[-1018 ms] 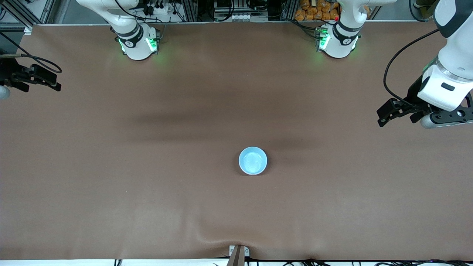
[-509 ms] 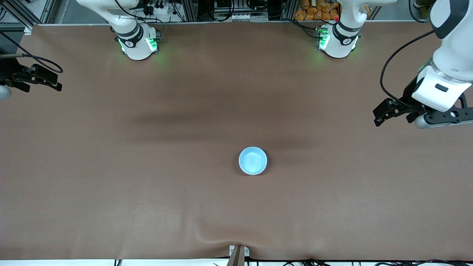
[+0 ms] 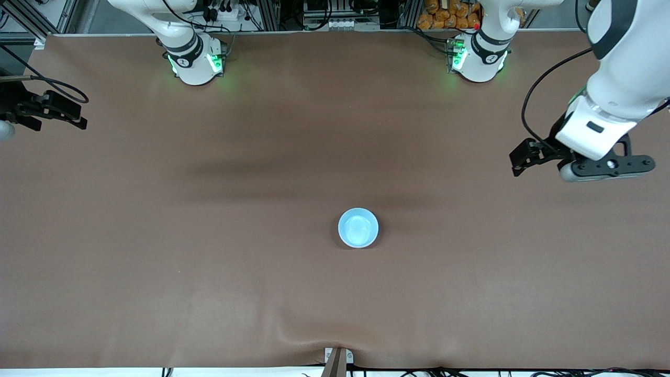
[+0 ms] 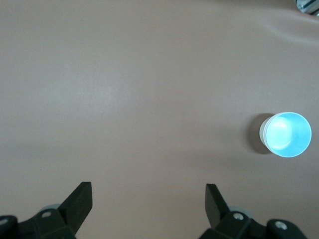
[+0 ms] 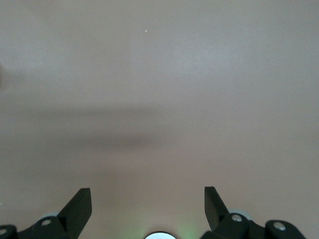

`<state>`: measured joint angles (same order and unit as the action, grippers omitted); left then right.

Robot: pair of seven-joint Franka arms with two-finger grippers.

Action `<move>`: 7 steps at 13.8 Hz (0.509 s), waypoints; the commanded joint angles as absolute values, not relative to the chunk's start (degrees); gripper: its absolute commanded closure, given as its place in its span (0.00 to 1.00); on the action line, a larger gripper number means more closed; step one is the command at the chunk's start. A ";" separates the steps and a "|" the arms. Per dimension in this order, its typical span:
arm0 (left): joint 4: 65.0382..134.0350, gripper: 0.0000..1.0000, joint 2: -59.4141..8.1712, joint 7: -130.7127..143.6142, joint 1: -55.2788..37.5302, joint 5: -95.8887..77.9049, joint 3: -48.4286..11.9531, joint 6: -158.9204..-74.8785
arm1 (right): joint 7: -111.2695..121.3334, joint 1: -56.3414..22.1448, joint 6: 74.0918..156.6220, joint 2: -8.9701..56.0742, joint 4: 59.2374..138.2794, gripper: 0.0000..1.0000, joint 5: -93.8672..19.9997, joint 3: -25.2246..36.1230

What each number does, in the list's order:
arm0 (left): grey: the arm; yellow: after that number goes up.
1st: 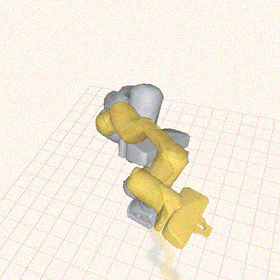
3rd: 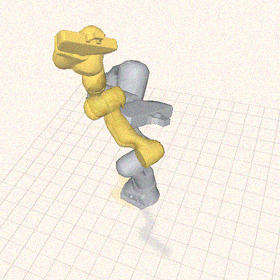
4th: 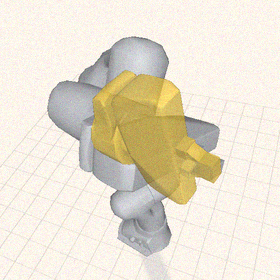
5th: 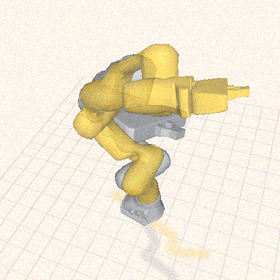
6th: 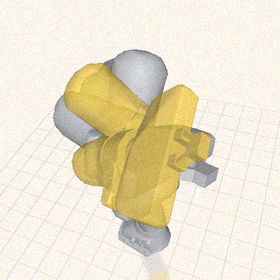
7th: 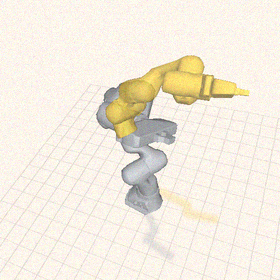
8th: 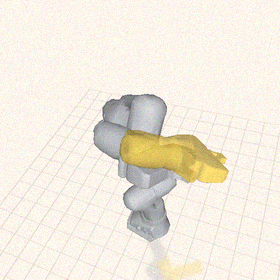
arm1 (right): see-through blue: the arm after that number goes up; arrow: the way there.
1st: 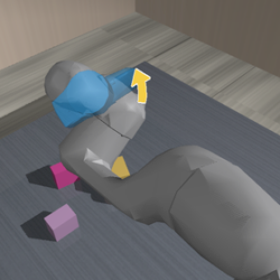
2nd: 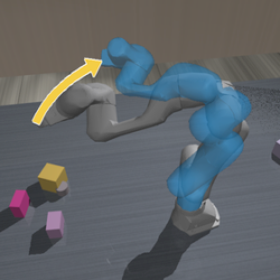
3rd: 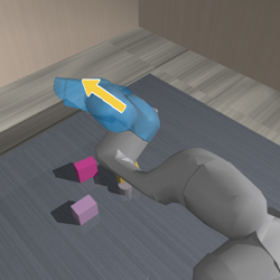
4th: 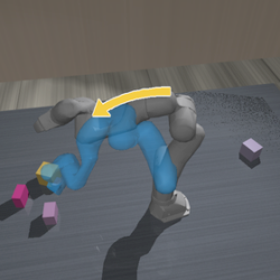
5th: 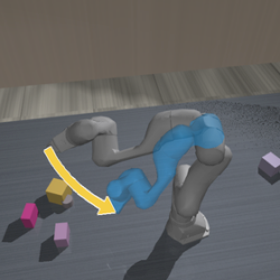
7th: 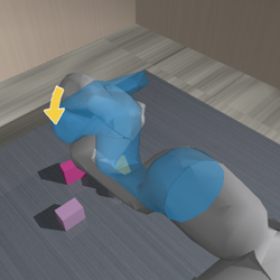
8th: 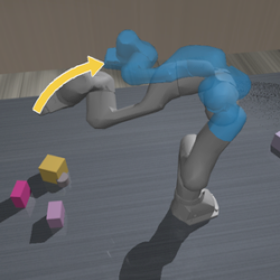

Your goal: Stack pink and blue bowls on white bowl

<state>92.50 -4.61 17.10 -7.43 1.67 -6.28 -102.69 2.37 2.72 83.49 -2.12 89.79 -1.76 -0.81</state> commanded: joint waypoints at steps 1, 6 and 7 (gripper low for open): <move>92.37 0.00 -6.06 17.05 -8.35 0.70 -6.68 -102.30 | 2.29 2.55 84.11 -1.58 88.77 0.00 -0.79 -0.97; 92.28 0.00 -7.82 17.31 -11.16 1.05 -6.68 -103.18 | 2.37 2.55 84.02 -1.58 88.86 0.00 -0.70 -1.05; 92.46 0.00 -7.74 17.23 -11.08 1.05 -6.77 -103.10 | 2.37 2.55 83.94 -1.58 88.86 0.00 -0.70 -1.05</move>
<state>92.58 -7.87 17.26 -11.30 1.63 -6.89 -103.05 2.37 2.67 84.22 -1.99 89.80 -1.76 -0.90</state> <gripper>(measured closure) 0.000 0.000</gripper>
